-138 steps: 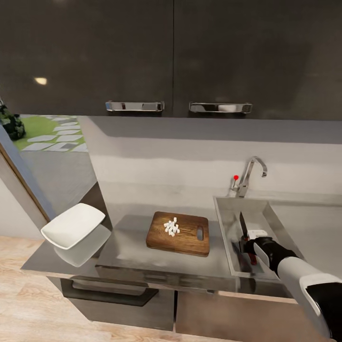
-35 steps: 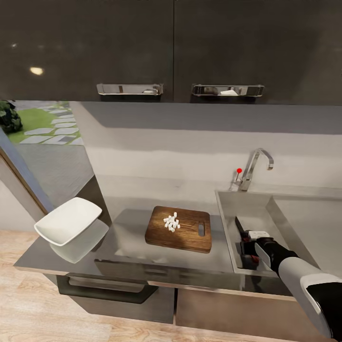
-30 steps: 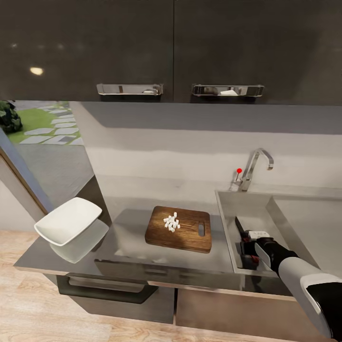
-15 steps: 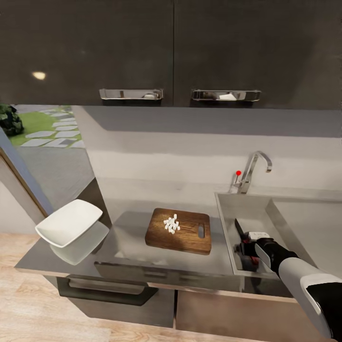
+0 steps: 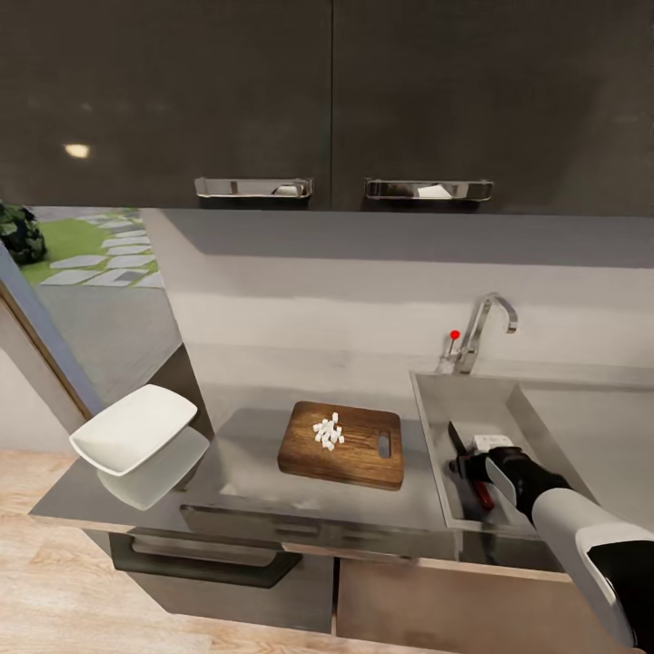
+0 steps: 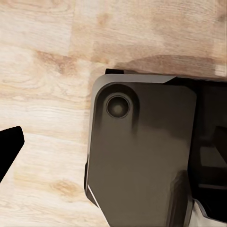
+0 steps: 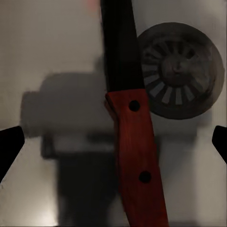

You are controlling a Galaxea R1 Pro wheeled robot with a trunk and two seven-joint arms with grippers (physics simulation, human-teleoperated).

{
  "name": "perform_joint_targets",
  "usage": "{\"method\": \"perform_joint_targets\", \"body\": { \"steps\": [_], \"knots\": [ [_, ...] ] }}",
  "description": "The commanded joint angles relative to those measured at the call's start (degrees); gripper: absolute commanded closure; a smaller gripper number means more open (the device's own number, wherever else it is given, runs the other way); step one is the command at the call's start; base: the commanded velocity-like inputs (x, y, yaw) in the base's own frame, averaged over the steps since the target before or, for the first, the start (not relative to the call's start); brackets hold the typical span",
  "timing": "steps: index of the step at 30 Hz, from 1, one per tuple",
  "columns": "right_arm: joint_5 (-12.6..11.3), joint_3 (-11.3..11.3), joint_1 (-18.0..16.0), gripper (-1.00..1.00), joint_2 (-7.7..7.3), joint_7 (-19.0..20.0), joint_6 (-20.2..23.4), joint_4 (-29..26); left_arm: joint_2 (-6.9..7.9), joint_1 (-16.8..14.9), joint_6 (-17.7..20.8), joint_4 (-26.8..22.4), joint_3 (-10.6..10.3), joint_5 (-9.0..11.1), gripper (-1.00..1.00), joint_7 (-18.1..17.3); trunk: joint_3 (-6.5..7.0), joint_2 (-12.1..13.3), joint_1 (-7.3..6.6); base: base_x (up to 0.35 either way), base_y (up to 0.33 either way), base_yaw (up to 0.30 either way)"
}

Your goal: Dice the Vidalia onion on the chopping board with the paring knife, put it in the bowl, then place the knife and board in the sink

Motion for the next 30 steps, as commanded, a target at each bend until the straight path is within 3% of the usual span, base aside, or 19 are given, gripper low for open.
{"method": "perform_joint_targets", "body": {
  "steps": [1,16,19,25,30],
  "knots": [
    [-0.4,0.5,0.0,-1.00,-0.06,0.0,1.1,-0.7,-0.09,-0.1,-0.4,0.2,-0.5,0.4,-1.00,0.0,-0.09,-0.1,0.02,0.000,0.000,0.000],
    [-0.4,0.4,0.0,-1.00,-0.13,0.0,3.2,-3.4,-0.10,-0.1,-0.4,0.2,-0.5,0.4,-1.00,0.0,2.43,5.5,-3.06,0.000,0.000,0.000],
    [-0.4,0.4,0.0,-1.00,-0.25,0.0,4.3,-6.2,-0.10,-0.1,-0.4,0.2,-0.5,0.4,-1.00,0.0,2.97,6.7,-3.71,0.000,0.000,0.000],
    [-0.3,0.0,0.0,-1.00,-2.55,0.0,15.9,-17.7,-0.12,-0.1,-0.4,0.2,-0.5,0.4,-1.00,0.0,4.05,9.1,-5.03,0.000,0.000,0.000],
    [-0.3,-5.7,0.0,-1.00,-3.82,0.0,22.7,-24.4,-0.17,-0.1,-0.4,0.2,-0.5,0.4,-1.00,0.0,4.77,10.8,-5.91,0.000,0.000,0.000]
  ]
}}
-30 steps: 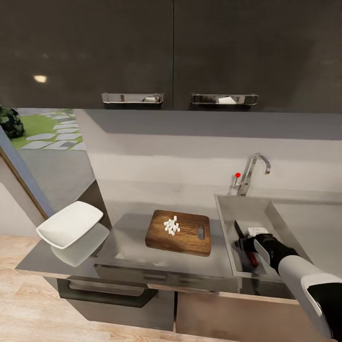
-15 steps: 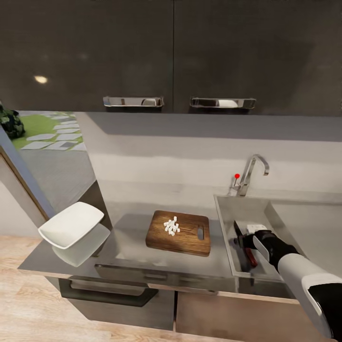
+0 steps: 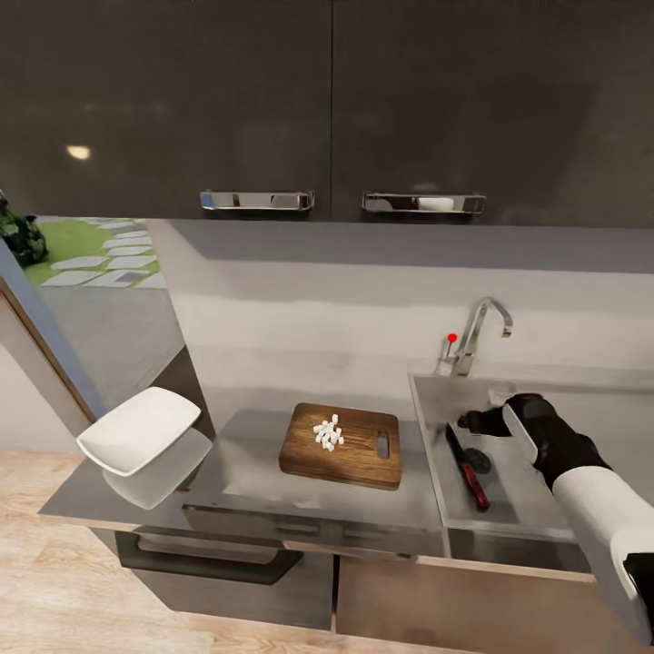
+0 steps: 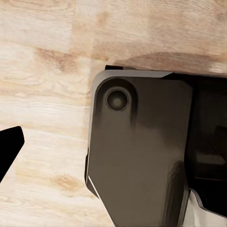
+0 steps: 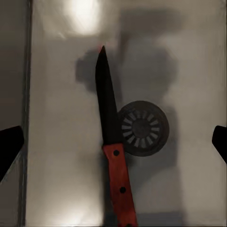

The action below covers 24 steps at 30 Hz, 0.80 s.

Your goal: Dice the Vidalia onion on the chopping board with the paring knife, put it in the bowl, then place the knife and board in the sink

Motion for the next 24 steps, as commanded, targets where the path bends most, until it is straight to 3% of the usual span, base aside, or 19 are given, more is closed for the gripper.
{"method": "perform_joint_targets", "body": {
  "steps": [1,4,16,24],
  "knots": [
    [-0.2,-0.6,0.0,-1.00,-0.17,0.0,1.3,-1.0,-0.03,-0.1,-0.4,0.2,-0.5,0.4,-1.00,0.0,-0.12,-0.1,0.04,0.000,0.000,0.000],
    [-0.1,-2.2,0.0,-1.00,-0.54,0.0,4.0,-3.5,-0.04,-0.1,-0.4,0.2,-0.5,0.4,-1.00,0.0,-0.12,-0.1,0.04,0.000,0.000,0.000],
    [-0.1,-2.3,0.0,-1.00,-0.54,0.0,4.5,-3.8,0.12,-0.1,-0.5,0.2,-0.4,0.4,-1.00,-0.1,-0.12,-0.1,0.04,-0.005,0.004,0.000],
    [-0.1,-2.3,0.0,-1.00,-0.54,0.0,4.5,-3.8,0.13,-0.1,-0.5,0.2,-0.4,0.4,-1.00,-0.2,-0.12,-0.1,0.04,-0.107,0.196,0.000]
  ]
}}
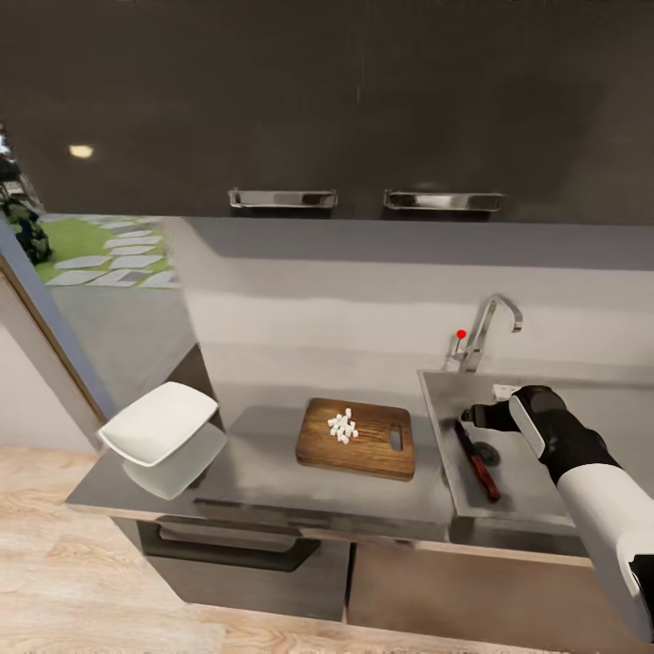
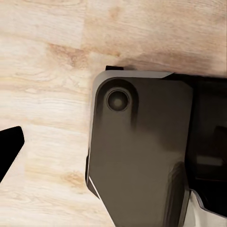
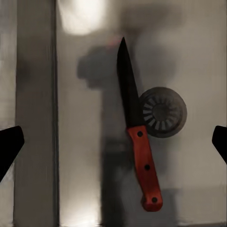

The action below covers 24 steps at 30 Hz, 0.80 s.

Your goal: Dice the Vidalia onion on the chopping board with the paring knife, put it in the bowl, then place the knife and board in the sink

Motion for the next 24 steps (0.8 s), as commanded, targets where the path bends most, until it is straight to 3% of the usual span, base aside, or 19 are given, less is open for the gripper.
{"method": "perform_joint_targets", "body": {
  "steps": [1,12,24],
  "knots": [
    [0.0,0.2,-0.1,-1.00,-0.07,0.1,0.2,0.0,-0.02,-0.1,-0.4,0.2,-0.5,0.4,-1.00,0.0,-0.12,-0.1,0.02,-0.138,0.258,0.000],
    [0.0,0.2,-0.1,-1.00,-0.07,0.1,0.2,0.0,-0.02,-0.1,-0.4,0.2,-0.5,0.4,-1.00,0.0,-0.12,-0.1,0.02,-0.086,0.261,0.000],
    [0.0,0.2,-0.1,-1.00,-0.07,0.1,0.2,0.0,-0.02,-0.1,-0.4,0.2,-0.5,0.4,-1.00,0.0,-0.12,-0.1,0.02,0.114,0.271,0.000]
  ]
}}
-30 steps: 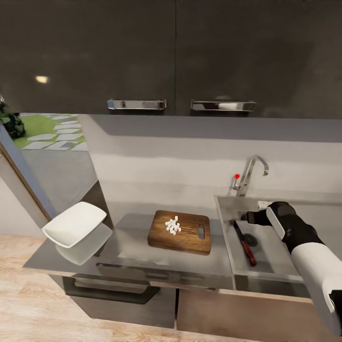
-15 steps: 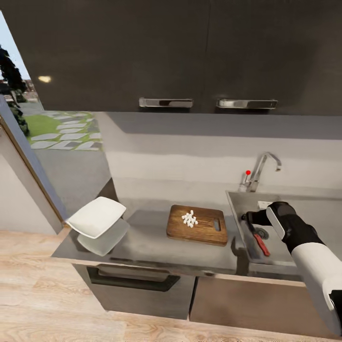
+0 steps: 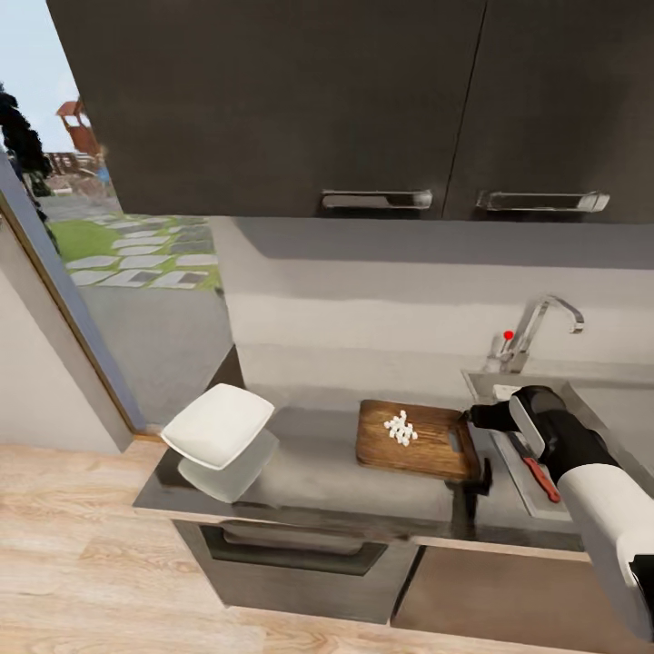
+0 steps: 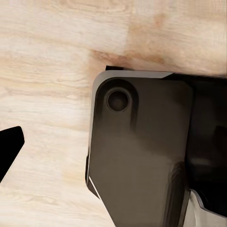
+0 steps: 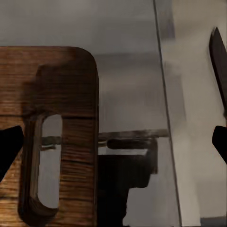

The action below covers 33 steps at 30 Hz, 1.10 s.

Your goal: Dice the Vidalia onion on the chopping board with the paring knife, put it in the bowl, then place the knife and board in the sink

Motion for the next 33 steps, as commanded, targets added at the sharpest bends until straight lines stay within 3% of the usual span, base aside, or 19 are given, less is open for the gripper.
{"method": "perform_joint_targets", "body": {
  "steps": [1,12,33],
  "knots": [
    [-0.1,0.2,-0.1,-1.00,-0.07,0.1,0.2,0.0,-0.03,-0.1,-0.4,0.2,-0.5,0.4,-1.00,0.0,-0.12,-0.1,0.05,0.136,0.272,0.000],
    [0.0,0.2,-0.1,-1.00,0.02,0.1,0.1,0.2,-0.03,-0.1,-0.4,0.2,-0.5,0.4,-1.00,0.0,-0.12,-0.1,0.05,0.046,0.088,0.000],
    [0.0,0.3,-0.1,-1.00,0.28,0.1,-0.2,0.6,-0.03,-0.1,-0.4,0.2,-0.5,0.4,-1.00,0.0,-0.12,-0.1,0.05,-0.047,-0.071,0.000]
  ]
}}
